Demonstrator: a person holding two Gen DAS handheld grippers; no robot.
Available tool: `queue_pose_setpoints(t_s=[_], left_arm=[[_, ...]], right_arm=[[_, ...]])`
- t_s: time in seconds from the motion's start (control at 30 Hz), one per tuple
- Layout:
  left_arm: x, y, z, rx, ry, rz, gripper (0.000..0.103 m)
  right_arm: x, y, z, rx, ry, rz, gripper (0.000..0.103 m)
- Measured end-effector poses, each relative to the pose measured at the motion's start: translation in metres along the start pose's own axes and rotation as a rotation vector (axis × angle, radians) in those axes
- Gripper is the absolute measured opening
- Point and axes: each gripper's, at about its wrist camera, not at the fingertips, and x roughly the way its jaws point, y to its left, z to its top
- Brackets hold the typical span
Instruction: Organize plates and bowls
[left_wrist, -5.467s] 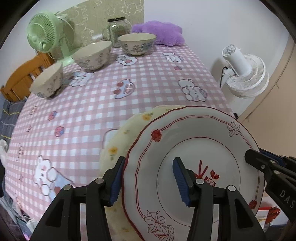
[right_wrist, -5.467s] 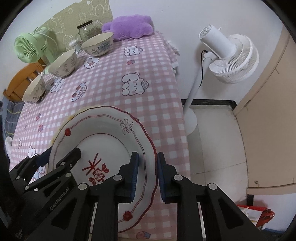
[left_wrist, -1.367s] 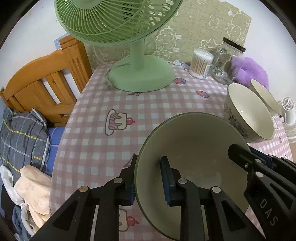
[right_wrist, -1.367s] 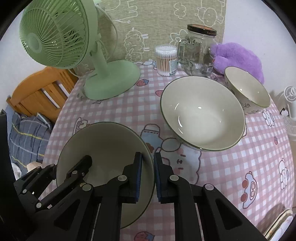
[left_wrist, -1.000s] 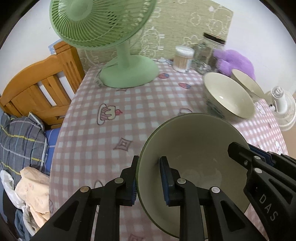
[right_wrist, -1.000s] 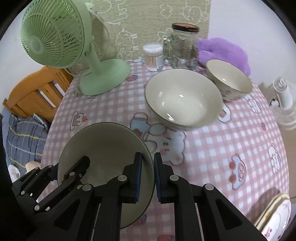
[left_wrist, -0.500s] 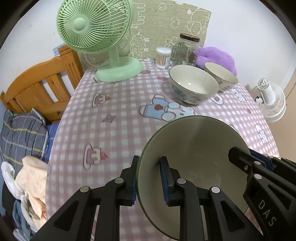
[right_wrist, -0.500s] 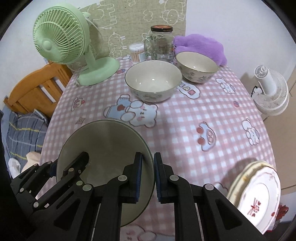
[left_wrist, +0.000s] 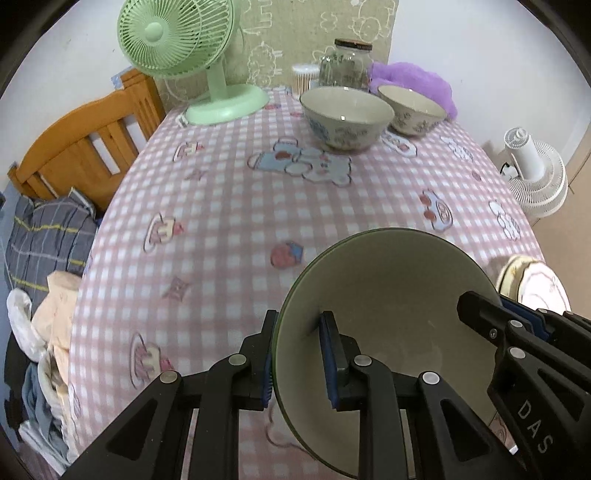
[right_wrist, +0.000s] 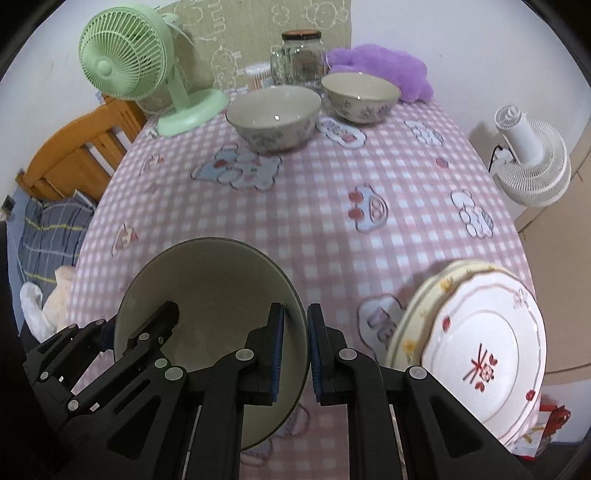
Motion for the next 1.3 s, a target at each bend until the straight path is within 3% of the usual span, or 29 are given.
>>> queue_pose_setpoints(t_s=[0.4, 0.6, 0.87, 0.97, 1.03, 1.1, 1.3], left_arm=[[0.004, -0.011, -0.031, -0.087, 0.042, 0.035, 0.020], [0.005, -0.015, -0.033, -0.073, 0.022, 0.051, 0.020], [0.008, -0.007, -0.027, -0.063, 0.046, -0.007, 0.037], [0.005, -0.002, -0.021, -0.056, 0.032, -0.019, 0.047], [0.002, 0.005, -0.014, -0.054, 0.024, -0.032, 0.066], [-0.001, 0.009, -0.009, -0.049, 0.008, -0.045, 0.070], [-0.015, 0.020, 0.012, -0.003, -0.025, -0.090, 0.086]], right_arm=[[0.008, -0.015, -0.026, -0.044, 0.058, 0.031, 0.016], [0.013, -0.016, -0.030, -0.056, 0.051, 0.019, 0.016], [0.015, -0.017, -0.027, -0.039, 0.046, 0.027, 0.019], [0.012, -0.015, -0.022, -0.022, 0.021, -0.003, 0.036], [0.007, -0.016, -0.017, 0.000, 0.001, -0.023, 0.053], [0.002, -0.016, -0.014, 0.022, -0.019, -0.023, 0.069], [-0.013, -0.005, 0.001, 0.044, -0.054, -0.023, 0.069]])
